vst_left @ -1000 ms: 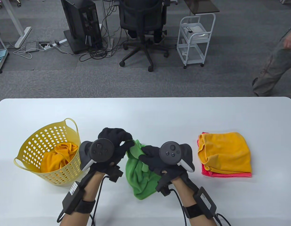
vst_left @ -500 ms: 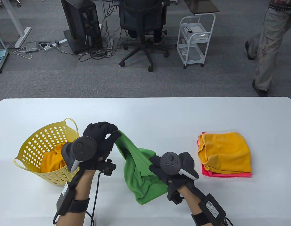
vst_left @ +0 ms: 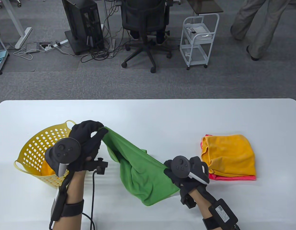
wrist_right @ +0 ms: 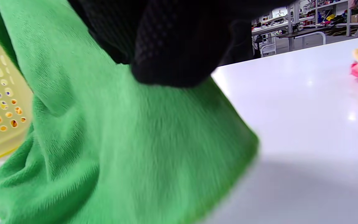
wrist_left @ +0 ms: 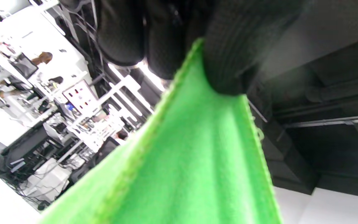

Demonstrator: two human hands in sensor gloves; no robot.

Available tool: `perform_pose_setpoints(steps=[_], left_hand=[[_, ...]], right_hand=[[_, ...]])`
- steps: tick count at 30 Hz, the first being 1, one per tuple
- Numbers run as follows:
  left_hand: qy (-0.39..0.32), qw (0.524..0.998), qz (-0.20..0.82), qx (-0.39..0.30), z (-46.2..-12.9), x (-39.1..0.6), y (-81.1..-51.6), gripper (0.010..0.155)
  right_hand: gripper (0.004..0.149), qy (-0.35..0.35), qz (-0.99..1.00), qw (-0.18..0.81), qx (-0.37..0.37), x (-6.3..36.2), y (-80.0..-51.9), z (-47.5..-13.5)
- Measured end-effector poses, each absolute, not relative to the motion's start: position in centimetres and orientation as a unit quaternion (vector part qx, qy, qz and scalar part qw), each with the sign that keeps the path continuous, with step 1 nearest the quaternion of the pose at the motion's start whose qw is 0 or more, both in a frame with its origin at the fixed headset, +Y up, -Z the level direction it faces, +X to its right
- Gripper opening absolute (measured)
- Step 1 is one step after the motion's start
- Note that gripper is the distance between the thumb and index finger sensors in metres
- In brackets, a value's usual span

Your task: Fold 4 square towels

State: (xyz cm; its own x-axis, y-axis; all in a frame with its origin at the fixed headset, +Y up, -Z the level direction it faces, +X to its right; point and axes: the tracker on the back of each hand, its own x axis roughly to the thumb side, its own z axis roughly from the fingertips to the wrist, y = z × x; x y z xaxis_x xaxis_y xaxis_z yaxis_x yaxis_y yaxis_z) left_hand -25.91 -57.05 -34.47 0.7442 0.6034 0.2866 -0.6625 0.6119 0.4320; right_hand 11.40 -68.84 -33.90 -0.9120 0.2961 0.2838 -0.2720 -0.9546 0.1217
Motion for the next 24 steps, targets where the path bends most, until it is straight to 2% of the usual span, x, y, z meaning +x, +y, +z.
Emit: perform_pose_setpoints(steps=[8,15,19,24], left_hand=[[-0.02,0.888,0.364,0.28,-34.3,-28.0,-57.0,0.031],[-0.015,0.876,0.383,0.292,-34.0,-28.9,-57.1,0.031],[-0.023,0.875,0.379,0.299,-33.3,-29.5,-56.6,0.031],[-0.036,0.861,0.395,0.318,-30.9,-30.8,-55.3,0.032]], right_hand=[[0.042,0.026,0.973,0.191,0.126,14.8,-67.0,-34.0],[0.041,-0.013,0.968,0.227,0.103,18.1,-64.1,-33.2],[0.04,-0.041,0.954,0.275,0.109,19.7,-61.3,-32.5],[0.042,-0.102,0.926,0.34,0.133,21.5,-55.5,-31.3]])
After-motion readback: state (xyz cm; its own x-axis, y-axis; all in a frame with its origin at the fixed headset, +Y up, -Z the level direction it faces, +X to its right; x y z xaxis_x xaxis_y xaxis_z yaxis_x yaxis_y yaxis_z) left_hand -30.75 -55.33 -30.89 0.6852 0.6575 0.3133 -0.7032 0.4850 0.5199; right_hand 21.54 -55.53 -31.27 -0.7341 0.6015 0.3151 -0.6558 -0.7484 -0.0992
